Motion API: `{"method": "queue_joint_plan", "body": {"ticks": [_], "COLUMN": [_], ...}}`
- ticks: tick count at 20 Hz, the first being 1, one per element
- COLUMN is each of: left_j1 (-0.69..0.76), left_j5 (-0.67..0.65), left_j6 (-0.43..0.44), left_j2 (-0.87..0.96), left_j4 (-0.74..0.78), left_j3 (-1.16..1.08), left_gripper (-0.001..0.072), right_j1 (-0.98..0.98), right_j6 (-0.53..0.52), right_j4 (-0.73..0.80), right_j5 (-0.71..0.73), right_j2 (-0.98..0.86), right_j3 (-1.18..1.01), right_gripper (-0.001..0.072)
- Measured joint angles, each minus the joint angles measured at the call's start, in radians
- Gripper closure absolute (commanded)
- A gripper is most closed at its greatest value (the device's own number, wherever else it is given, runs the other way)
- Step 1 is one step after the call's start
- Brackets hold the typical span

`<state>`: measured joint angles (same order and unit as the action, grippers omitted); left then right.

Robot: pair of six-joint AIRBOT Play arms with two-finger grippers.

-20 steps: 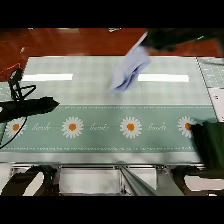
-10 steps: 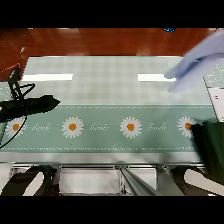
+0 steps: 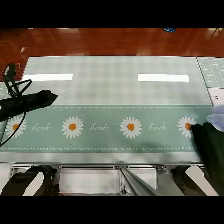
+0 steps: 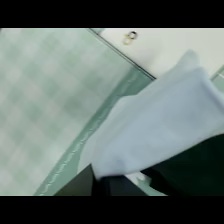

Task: Fold the shirts.

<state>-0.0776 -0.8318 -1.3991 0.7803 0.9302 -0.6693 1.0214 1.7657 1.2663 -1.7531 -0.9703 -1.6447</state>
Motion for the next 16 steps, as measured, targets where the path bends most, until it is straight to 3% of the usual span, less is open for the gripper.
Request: {"method": "queue_joint_plan", "body": {"ticks": [5,6,8,9,12,13,14,15,16], "left_j1": [0.066,0.082,0.109,0.119,0.134,0.132,0.126,0.115,0.099], "left_j5": [0.049,0.059,0.083,0.096,0.142,0.159,0.174,0.187,0.191], "left_j6": [0.0,0.0,0.0,0.0,0.0,0.0,0.0,0.001,0.004], "left_j2": [0.031,0.043,0.071,0.085,0.13,0.145,0.159,0.172,0.188], "left_j4": [-0.001,0.0,-0.001,-0.001,-0.001,-0.001,0.0,0.0,0.0], "left_j3": [0.0,0.0,0.0,0.0,-0.002,-0.009,-0.024,-0.049,-0.086], "left_gripper": [0.0684,0.0684,0.0684,0.0684,0.0684,0.0684,0.0684,0.0684,0.0684], "right_j1": [0.224,0.248,0.276,0.284,0.289,0.282,0.27,0.251,0.224], "right_j6": [-0.081,-0.087,-0.084,-0.076,-0.067,-0.067,-0.069,-0.071,-0.071], "right_j4": [0.235,0.268,0.352,0.399,0.459,0.461,0.445,0.408,0.356], "right_j5": [-0.076,-0.084,-0.091,-0.094,-0.097,-0.096,-0.095,-0.089,-0.073], "right_j2": [0.187,0.215,0.259,0.275,0.294,0.291,0.282,0.266,0.245], "right_j3": [0.346,0.395,0.467,0.491,0.534,0.541,0.542,0.537,0.522], "right_gripper": [0.0693,0.0665,0.0324,0.0299,0.0323,0.0443,0.0608,0.0688,0.0693]}}
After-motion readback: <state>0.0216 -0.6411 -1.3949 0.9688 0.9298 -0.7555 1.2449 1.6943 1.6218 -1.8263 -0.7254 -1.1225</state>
